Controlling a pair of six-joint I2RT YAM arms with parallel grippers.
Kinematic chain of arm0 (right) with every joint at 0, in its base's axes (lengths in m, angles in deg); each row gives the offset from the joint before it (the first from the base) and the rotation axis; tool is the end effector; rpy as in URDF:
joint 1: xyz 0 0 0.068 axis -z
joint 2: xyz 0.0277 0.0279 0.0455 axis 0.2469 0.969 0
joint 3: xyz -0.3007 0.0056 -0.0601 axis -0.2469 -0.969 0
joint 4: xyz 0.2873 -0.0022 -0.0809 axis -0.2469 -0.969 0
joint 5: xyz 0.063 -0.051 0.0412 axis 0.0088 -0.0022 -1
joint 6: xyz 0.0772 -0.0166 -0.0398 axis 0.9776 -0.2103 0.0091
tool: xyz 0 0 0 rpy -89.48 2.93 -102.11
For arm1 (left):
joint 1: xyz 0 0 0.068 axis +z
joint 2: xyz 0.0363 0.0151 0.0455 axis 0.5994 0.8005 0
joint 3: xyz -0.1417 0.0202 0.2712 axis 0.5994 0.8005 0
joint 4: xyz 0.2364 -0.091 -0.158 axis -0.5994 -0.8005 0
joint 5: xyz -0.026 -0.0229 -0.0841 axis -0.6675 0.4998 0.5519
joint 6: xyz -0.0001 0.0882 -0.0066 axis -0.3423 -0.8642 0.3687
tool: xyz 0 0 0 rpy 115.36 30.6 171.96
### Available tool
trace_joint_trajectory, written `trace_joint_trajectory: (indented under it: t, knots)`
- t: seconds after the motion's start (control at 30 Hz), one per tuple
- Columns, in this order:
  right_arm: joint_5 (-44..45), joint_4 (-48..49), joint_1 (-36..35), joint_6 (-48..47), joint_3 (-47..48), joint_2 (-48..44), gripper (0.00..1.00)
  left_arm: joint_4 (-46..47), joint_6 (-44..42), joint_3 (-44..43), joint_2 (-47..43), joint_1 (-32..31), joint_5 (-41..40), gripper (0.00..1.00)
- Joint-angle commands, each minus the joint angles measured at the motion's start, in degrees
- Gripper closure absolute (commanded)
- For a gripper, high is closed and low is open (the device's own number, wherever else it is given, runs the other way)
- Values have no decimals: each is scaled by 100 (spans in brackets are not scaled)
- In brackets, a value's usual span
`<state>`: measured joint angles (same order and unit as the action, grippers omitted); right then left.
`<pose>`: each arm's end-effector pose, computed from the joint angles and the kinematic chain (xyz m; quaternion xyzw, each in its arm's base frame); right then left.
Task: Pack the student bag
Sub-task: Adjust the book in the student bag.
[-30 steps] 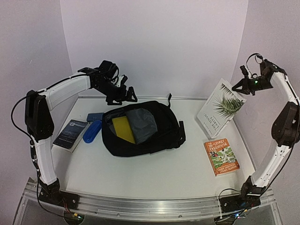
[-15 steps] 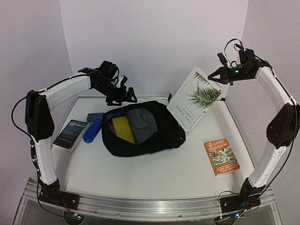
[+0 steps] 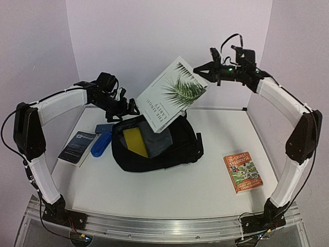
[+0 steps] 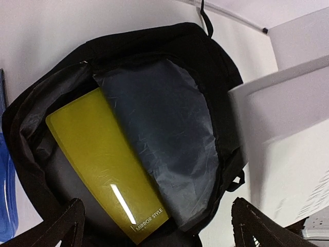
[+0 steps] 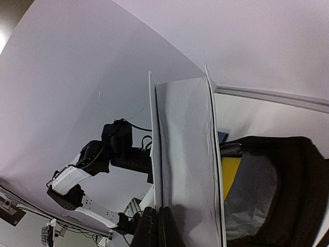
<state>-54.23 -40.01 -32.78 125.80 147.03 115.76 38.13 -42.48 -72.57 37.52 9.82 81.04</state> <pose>0.4438 0.2174 0.4622 -0.1872 0.7103 0.5899 0.3355 0.4092 -0.2347 0.3009 0.0498 0.9300 -0.2785 0.2345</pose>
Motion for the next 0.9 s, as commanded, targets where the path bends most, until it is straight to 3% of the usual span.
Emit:
trace_joint_trajectory:
  t: [0.0,0.2,0.33,0.5,0.73,0.87]
  knots:
    - [249,1477,-160,1261,-423,823,100,1330,883,1045,-990,168,594,0]
    - [173,1534,-143,975,-1140,1607,100,3367,1849,2342,-1291,176,1500,0]
    - [199,1507,-66,538,-1417,1985,100,3975,2236,2484,-867,124,1685,0]
    - [275,1439,199,231,-1527,2148,100,3747,2380,2508,-425,124,1465,1]
    - [638,756,321,-706,-1743,2113,100,2992,2321,2660,-596,126,797,1]
    - [656,676,321,-898,-1944,2125,100,2780,2200,2465,-290,134,1064,1]
